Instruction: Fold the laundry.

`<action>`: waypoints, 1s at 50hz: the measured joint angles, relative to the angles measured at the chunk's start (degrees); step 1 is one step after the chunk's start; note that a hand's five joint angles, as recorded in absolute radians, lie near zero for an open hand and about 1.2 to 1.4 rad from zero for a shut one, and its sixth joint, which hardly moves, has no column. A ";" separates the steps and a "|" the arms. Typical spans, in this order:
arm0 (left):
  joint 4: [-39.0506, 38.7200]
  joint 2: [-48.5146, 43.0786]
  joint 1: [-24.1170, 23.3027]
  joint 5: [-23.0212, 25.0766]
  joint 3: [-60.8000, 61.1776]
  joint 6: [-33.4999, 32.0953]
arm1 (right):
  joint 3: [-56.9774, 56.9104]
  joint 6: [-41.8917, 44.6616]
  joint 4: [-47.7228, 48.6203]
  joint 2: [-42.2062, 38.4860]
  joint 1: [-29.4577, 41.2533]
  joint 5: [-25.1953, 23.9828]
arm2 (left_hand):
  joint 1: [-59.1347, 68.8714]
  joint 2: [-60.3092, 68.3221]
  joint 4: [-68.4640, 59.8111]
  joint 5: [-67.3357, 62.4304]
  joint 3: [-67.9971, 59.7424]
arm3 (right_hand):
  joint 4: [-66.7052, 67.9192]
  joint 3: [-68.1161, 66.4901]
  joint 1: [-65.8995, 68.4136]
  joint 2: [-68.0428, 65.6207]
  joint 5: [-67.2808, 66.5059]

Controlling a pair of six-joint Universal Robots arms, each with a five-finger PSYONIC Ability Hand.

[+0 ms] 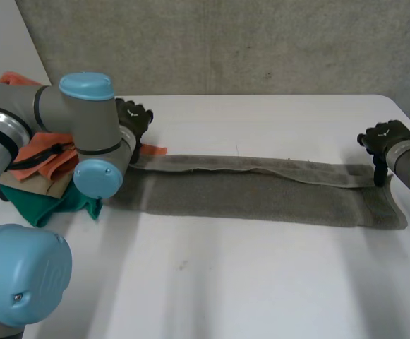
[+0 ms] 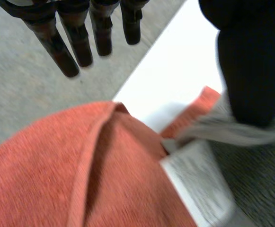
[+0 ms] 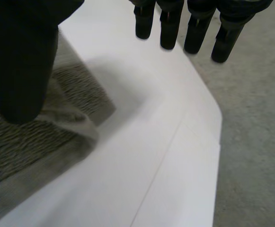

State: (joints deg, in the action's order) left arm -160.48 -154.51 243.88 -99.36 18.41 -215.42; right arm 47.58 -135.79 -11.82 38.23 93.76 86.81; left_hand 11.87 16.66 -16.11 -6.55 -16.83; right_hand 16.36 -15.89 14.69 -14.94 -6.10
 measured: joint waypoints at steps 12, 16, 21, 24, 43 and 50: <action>-14.77 7.15 0.70 3.25 13.29 -2.45 | 6.26 -7.81 -0.74 6.87 -1.00 -6.05 | -1.00 -4.91 4.73 3.64 4.86 | -3.95 3.88 -1.90 2.62 3.59; -17.61 7.55 1.33 6.81 15.99 -4.93 | 8.02 -8.03 -0.58 7.54 -1.60 -10.69 | -1.00 -4.91 4.73 3.64 4.86 | -3.95 3.88 -1.90 2.62 3.59; -17.41 4.72 1.42 9.71 14.79 -8.33 | 5.91 -7.42 0.31 3.77 -1.53 -12.52 | -1.00 -4.91 4.73 3.65 4.86 | -3.95 3.88 -1.90 2.62 3.59; -17.67 1.79 1.43 10.51 11.84 -9.86 | 2.89 -7.36 2.06 0.19 -1.28 -12.40 | -1.00 -4.91 4.73 3.64 4.86 | -3.95 3.88 -1.90 2.62 3.59; -15.17 -12.09 2.06 7.83 -19.17 -7.71 | -7.97 -16.95 21.43 -9.38 0.78 -1.18 | -1.00 -4.91 4.73 3.64 4.86 | -3.95 3.88 -1.90 2.62 3.60; -17.33 1.31 1.89 8.61 1.06 -1.31 | 0.55 -15.51 5.76 0.79 -1.25 -5.08 | -1.00 -4.91 4.73 3.64 4.86 | -3.95 3.88 -1.90 2.62 3.59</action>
State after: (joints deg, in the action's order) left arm -177.81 -153.19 245.77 -90.75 19.47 -216.73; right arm 48.13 -151.30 -6.06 39.02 92.52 81.73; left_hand 10.87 11.75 -11.38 -2.90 -11.97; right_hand 12.41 -12.01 12.79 -12.31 -2.51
